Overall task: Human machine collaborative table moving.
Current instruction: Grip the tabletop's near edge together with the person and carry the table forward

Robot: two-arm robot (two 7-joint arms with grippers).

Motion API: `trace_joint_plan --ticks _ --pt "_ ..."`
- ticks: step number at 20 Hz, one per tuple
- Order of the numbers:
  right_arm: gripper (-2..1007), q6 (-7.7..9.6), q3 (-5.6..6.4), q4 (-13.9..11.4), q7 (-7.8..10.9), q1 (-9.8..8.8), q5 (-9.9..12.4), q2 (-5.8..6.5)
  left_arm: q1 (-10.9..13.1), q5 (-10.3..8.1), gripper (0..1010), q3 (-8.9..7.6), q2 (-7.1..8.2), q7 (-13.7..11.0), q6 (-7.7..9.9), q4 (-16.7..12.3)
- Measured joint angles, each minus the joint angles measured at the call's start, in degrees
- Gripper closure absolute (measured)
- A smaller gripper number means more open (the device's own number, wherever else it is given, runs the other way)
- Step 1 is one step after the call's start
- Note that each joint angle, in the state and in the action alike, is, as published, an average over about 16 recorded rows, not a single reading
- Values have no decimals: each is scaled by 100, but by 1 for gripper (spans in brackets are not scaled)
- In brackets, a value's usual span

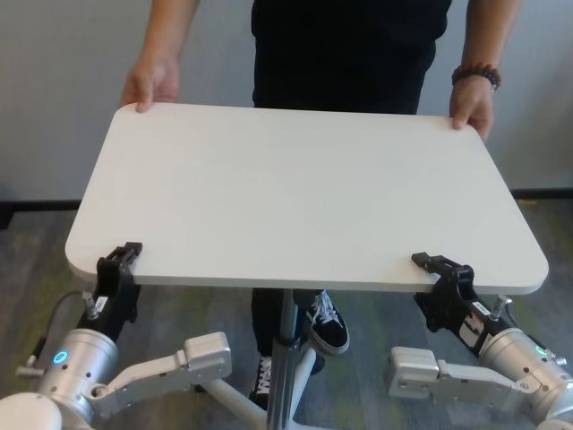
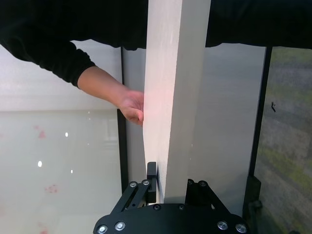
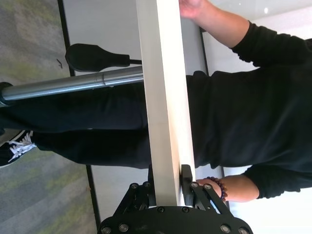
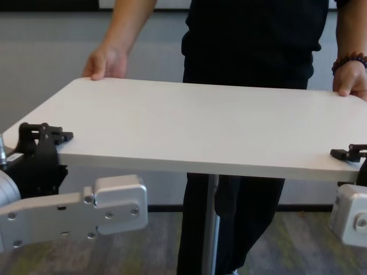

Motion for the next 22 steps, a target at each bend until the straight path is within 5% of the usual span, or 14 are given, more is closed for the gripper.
trace_joint_plan --ticks 22 --pt "725 -33 -215 451 -27 543 -117 -117 -468 242 755 2 -338 -79 -135 497"
